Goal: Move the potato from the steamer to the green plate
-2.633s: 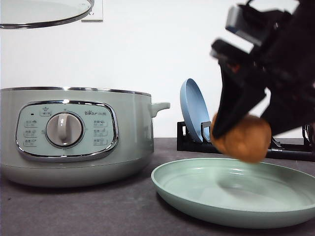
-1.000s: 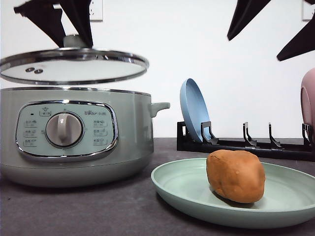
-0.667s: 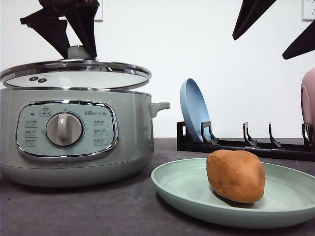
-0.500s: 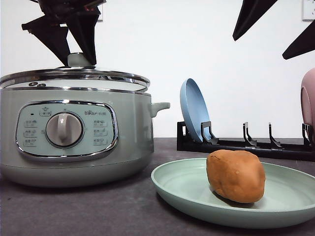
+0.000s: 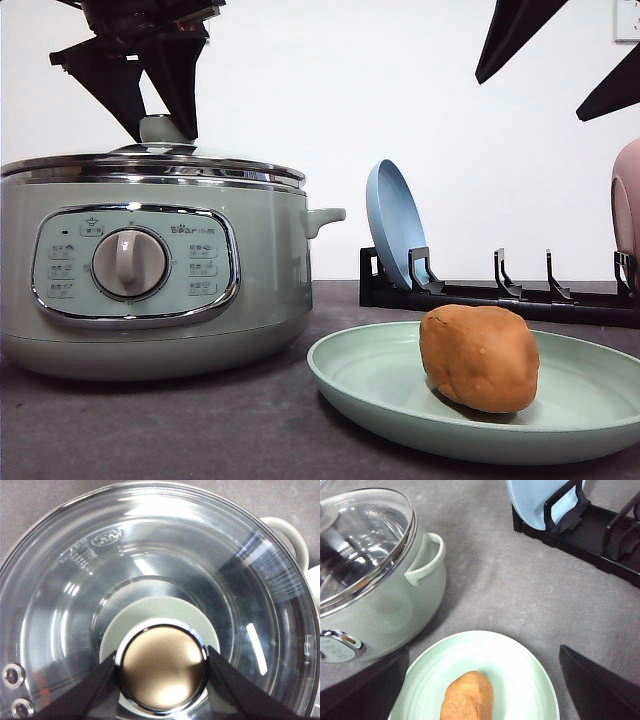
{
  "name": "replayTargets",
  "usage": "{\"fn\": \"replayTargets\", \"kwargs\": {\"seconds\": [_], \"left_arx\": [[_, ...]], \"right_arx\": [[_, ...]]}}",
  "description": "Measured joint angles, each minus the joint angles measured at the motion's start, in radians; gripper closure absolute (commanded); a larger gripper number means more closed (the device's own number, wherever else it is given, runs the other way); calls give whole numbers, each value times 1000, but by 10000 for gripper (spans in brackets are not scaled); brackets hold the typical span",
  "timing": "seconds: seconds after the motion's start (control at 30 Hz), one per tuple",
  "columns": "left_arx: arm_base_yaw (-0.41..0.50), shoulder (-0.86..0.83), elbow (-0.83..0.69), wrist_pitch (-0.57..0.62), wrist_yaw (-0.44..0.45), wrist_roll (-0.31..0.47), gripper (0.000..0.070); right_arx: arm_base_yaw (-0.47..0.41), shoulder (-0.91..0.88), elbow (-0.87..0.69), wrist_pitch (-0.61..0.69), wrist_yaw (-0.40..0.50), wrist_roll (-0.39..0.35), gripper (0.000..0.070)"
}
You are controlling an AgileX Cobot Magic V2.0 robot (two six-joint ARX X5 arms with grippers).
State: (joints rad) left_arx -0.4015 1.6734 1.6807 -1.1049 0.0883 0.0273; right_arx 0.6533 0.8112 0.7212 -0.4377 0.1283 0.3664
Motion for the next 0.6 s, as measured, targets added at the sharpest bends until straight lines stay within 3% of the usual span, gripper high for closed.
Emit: {"fn": "replayTargets", "kwargs": {"seconds": [0.37,0.43,0.53,0.6], "left_arx": [[-20,20,9,-7,-15,9,678],[-22,20,11,-10,-15,8,581],[-22,21,11,-12,-17,1,310],[-22,24,11,-12,-8,-10,178]], "right_arx": [[0,0,0,0,0,-2,94],[0,0,0,0,0,-3,94],[0,0,0,-4,0,-3,94],[0,0,0,-8,0,-3,94]]}}
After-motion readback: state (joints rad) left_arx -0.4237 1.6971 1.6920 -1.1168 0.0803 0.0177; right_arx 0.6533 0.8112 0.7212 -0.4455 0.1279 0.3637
